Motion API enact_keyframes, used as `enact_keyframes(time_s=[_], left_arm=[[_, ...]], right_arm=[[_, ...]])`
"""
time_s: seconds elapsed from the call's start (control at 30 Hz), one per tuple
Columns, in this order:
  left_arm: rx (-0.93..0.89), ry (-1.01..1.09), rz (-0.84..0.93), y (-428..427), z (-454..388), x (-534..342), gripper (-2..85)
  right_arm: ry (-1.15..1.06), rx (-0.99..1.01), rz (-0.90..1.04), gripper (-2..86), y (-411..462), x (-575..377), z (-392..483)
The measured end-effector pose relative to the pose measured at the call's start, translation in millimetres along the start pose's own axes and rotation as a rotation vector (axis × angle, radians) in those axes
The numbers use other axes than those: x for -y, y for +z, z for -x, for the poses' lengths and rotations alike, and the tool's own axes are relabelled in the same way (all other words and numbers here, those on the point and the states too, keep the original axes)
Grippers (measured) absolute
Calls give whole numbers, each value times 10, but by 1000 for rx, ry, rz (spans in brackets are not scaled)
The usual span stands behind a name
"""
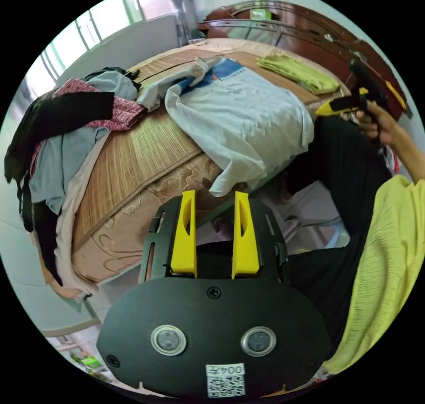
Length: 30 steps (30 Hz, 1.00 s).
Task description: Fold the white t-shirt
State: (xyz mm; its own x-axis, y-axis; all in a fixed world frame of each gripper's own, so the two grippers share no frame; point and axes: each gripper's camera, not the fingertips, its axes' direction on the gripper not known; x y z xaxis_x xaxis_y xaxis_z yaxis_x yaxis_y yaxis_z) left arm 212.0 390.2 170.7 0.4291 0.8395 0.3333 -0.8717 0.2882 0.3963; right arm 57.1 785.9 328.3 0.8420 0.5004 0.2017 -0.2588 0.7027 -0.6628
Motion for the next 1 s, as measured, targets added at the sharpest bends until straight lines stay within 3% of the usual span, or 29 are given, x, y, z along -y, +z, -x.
enact_keyframes(time_s=[0.27, 0.5, 0.67, 0.8, 1.0], left_arm=[[60, 198, 111, 411, -604, 271, 124], [122, 150, 121, 476, -816, 291, 64], [117, 72, 71, 244, -753, 169, 29], [129, -15, 11, -122, -474, -47, 21], [161, -130, -100, -911, 134, -355, 23]], right_arm=[[10, -280, 201, 134, 263, -181, -173], [-11, -325, 294, 136, 593, -164, -200], [-31, -368, 289, 32, 484, -315, -256], [-17, -297, 242, 25, 105, -517, -392], [62, -25, -3, 21, -1176, -883, -826]])
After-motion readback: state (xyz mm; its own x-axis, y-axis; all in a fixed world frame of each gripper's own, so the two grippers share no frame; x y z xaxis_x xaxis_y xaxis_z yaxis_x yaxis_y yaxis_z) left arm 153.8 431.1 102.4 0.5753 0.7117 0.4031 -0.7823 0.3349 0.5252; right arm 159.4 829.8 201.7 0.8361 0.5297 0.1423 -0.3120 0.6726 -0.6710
